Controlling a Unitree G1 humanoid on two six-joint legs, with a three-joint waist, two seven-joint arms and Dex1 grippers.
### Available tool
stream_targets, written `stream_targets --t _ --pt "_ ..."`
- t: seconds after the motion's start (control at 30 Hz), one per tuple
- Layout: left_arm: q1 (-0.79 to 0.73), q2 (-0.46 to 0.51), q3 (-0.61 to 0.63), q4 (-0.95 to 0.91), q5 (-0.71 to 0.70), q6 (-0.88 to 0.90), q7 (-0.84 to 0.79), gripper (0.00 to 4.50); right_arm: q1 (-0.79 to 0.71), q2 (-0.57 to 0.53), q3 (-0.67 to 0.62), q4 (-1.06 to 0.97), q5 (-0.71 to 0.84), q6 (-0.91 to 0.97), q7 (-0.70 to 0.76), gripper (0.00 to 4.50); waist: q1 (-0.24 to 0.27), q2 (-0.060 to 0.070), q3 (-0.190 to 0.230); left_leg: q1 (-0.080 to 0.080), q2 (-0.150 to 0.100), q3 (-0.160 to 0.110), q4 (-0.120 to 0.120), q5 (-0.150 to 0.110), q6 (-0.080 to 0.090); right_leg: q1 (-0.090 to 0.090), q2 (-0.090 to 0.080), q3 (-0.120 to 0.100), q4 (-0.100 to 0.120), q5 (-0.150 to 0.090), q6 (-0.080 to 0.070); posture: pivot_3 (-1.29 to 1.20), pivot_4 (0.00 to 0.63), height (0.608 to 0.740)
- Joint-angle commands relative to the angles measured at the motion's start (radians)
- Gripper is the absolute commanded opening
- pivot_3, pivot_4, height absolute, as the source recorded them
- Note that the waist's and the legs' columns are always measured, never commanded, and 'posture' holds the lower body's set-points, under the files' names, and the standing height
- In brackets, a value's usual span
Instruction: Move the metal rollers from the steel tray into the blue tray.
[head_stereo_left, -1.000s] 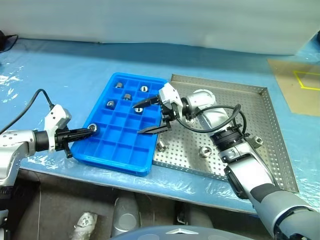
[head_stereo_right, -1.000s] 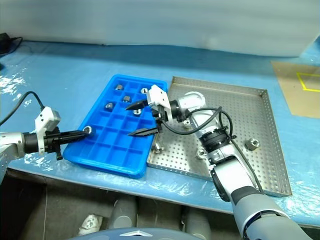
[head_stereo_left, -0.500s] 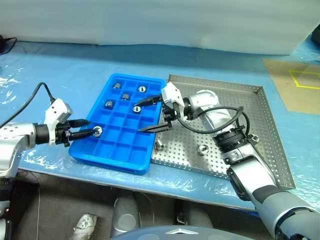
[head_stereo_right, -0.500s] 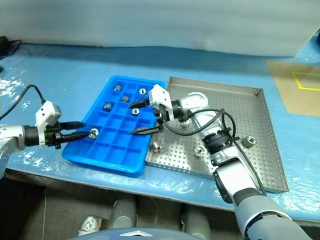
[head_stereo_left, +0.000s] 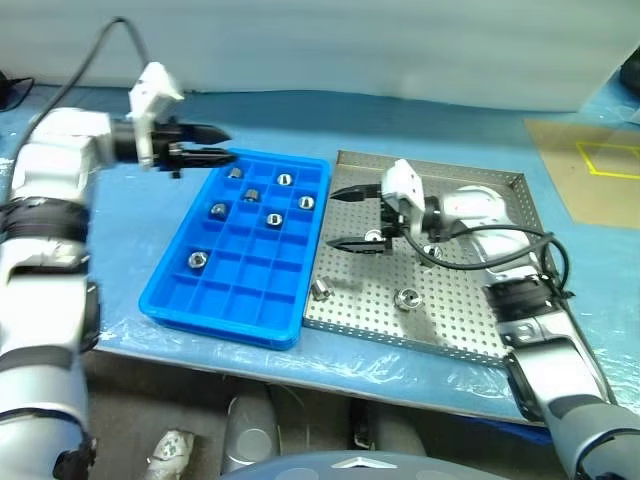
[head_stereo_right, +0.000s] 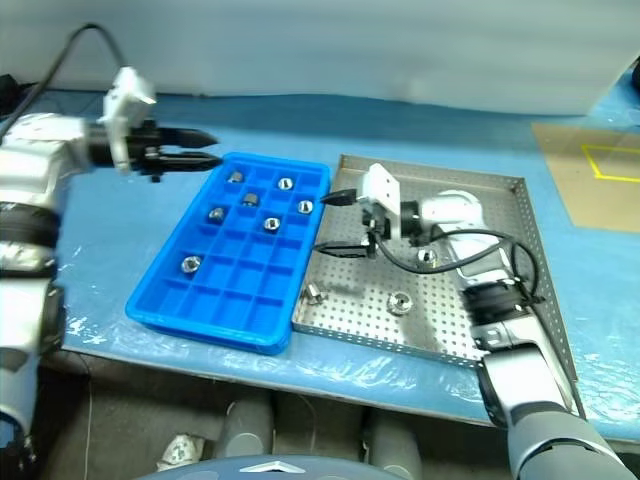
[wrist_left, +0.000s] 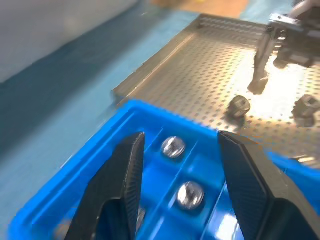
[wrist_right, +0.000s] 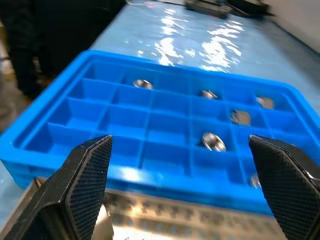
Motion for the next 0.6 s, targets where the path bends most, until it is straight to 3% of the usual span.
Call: stream_targets --t 0.03,0.2,0.37,0.47,0.6 --pt "-0.133 -0.098 -0.115 0.115 0.056 -0.106 -0.126 2.45 0.072 -0.041 -0.064 -0.143 0.031 0.051 -0.061 4.50 -0.014 -0.001 0.000 0.000 0.000 0.000 0.000 0.000 0.000 0.000 0.001 0.000 0.000 0.000 0.000 -0.15 0.150 0.740" --pt "-0.211 -0.174 -0.401 0.192 0.017 -0.204 -0.149 2.45 0.189 -0.057 -0.096 -0.302 0.045 0.125 -0.159 4.50 -0.064 -0.001 0.000 0.000 -0.001 0.001 -0.001 -0.003 0.005 0.000 0.001 0.003 0.000 0.001 0.002 -0.28 0.150 0.740" --pt "-0.201 -0.150 -0.688 0.124 -0.110 -0.417 -0.149 2.45 0.300 -0.069 -0.130 -0.446 0.074 0.200 -0.247 4.50 -0.100 -0.001 0.000 0.001 -0.001 0.003 -0.002 -0.003 0.005 0.000 0.002 0.006 -0.001 0.001 0.004 -0.36 0.150 0.740" --pt "-0.208 -0.125 -0.789 0.091 -0.186 -0.488 -0.149 2.45 0.336 -0.075 -0.137 -0.502 0.087 0.233 -0.283 4.50 -0.110 -0.001 0.000 0.002 -0.001 0.004 0.000 -0.003 0.006 0.001 0.004 0.009 -0.002 0.001 0.003 -0.37 0.150 0.740" --pt "-0.181 -0.147 -0.807 0.119 -0.141 -0.785 -0.149 2.45 0.387 -0.075 -0.147 -0.566 0.108 0.268 -0.326 4.50 -0.108 -0.001 0.001 0.007 -0.003 0.005 0.001 -0.003 0.005 0.004 0.004 0.014 -0.003 0.002 0.006 -0.39 0.150 0.740"
